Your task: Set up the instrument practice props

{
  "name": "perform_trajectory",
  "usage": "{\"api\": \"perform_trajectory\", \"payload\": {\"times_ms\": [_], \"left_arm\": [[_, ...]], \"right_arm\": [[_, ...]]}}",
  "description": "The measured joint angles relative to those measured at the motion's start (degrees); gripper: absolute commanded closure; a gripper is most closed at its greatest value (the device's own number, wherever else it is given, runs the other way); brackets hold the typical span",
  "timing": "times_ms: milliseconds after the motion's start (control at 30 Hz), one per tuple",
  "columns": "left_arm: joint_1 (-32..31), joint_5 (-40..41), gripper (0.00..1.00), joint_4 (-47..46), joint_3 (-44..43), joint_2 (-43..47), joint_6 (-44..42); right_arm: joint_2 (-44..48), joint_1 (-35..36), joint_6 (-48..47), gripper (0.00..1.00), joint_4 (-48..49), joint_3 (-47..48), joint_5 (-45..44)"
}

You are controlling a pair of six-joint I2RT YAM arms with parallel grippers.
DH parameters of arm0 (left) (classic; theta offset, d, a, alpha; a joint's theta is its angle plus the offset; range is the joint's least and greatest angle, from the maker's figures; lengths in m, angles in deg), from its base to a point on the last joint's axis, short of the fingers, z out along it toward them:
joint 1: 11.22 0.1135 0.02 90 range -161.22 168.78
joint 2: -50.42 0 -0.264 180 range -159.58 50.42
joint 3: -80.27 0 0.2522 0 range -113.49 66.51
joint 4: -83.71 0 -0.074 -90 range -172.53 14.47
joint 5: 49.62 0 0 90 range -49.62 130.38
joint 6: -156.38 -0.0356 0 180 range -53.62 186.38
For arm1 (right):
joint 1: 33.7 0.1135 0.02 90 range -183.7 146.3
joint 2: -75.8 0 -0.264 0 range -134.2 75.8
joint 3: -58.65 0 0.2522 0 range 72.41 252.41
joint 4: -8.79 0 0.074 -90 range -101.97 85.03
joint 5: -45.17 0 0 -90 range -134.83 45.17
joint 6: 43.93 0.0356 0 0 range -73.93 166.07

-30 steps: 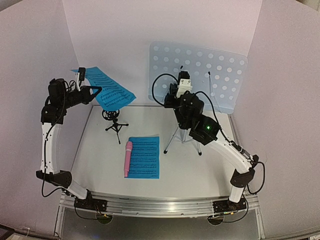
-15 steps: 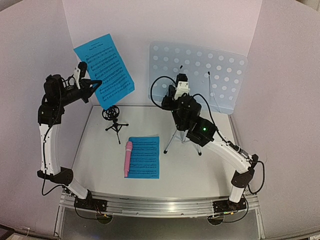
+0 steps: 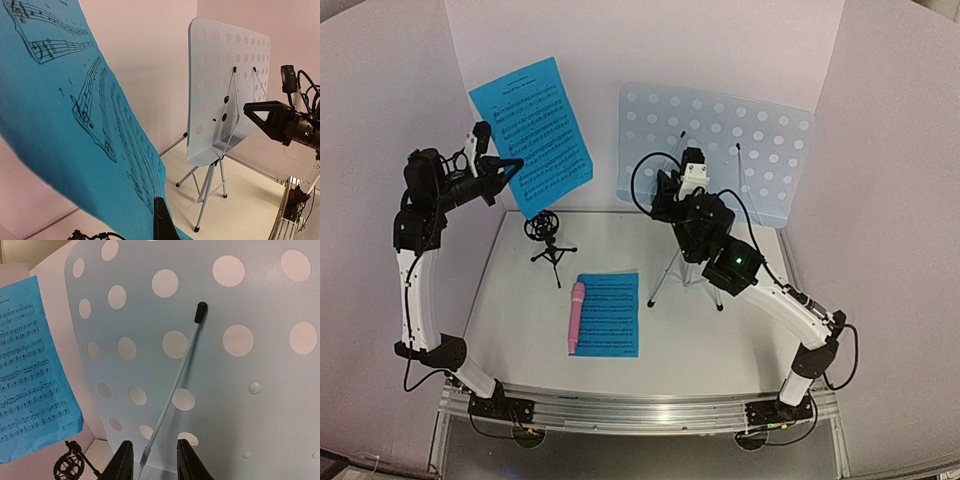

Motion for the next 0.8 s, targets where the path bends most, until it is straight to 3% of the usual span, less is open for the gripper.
{"api": "perform_trajectory", "payload": {"times_ms": [133, 467, 800], "left_arm": [[0.0, -0.8, 1.00, 0.2, -0.8, 0.0, 0.5], [-0.1, -2.1, 1.00, 0.6, -1.9, 0.9, 0.2], [-3.7, -2.5, 1.00, 2.8, -5.2, 1.2, -6.0]], "right_arm": [[0.4, -0.5, 0.4, 0.61, 0.0, -0.4, 0.9], [-0.6, -1.3, 1.1, 0.60, 0.0, 1.7, 0.9], [-4.5, -1.4, 4.5, 0.69, 0.3, 6.1, -1.7]]}}
